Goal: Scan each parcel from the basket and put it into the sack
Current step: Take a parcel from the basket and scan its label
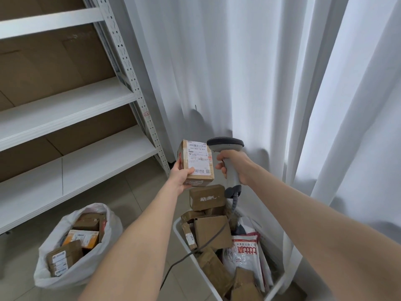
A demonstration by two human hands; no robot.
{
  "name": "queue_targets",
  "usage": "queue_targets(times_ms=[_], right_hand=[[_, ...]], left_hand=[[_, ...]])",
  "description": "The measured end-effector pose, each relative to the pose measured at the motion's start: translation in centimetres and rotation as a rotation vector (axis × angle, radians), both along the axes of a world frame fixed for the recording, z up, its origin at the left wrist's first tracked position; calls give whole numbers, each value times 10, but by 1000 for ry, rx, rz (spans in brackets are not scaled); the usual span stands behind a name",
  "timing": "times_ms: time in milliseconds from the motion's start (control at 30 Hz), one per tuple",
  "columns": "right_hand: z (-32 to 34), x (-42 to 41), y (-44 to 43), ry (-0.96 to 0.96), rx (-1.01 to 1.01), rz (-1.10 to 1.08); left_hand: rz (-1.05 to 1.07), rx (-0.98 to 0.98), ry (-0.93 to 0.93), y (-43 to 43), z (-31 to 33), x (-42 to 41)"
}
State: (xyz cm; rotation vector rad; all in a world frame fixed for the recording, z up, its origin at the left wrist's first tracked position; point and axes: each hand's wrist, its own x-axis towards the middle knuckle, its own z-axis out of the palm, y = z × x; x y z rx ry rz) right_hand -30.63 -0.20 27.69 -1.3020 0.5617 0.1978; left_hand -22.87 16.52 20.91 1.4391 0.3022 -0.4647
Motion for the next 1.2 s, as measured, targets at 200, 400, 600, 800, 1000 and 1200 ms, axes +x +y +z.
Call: queue_targets(times_ms=[200,400,600,800,1000,1200], right_hand=[[6,1,12,-24,25,27],[5,2,38,2,10,79],[9,9,80,12,-35,102],[1,24,154,-30,-3,85],[-17,61,278,-17,44,24],[-39,105,411,34,124,115]], left_hand=[[39,8,-9,14,9,-19],[58,41,-18,44,12,-28],[84,31,-21,89,9,-24],[106,17,-4,169,-1,-14],[206,47,26,302,-6,-1],[370,114,23,439,-16,23]])
